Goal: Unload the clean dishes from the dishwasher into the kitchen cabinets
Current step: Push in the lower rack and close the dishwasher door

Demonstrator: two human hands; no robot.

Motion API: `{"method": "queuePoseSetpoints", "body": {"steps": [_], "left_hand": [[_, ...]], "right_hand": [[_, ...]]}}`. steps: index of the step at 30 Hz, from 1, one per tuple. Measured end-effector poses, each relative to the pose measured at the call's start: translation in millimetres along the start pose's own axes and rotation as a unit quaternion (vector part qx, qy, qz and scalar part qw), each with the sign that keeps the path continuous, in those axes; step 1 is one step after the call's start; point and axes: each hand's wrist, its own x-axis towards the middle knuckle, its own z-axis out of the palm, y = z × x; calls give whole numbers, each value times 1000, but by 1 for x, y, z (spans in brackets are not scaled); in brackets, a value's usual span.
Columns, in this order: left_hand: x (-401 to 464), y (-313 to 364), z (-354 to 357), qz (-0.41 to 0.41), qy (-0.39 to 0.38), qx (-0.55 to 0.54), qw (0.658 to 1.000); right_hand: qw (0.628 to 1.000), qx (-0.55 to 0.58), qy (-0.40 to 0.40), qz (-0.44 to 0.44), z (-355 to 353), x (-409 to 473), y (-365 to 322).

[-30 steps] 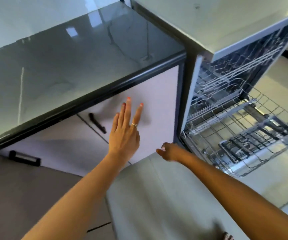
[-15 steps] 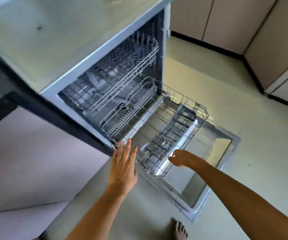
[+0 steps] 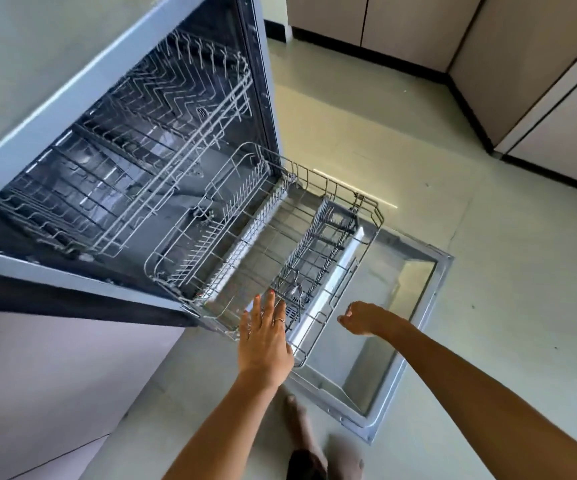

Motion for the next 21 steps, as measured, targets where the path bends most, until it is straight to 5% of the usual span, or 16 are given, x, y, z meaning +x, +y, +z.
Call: {"method": "queuePoseSetpoints", "body": {"steps": [12, 18, 21], "left_hand": [[74, 10, 93, 47, -55, -34, 997], [96, 27, 161, 81, -60, -55, 993], [97, 21, 181, 75, -20, -62, 995]], "right_hand": [[980, 152, 127, 24, -11, 95, -27], [913, 204, 352, -14, 18, 145, -10], [895, 225, 386, 3, 26, 157, -10]]}}
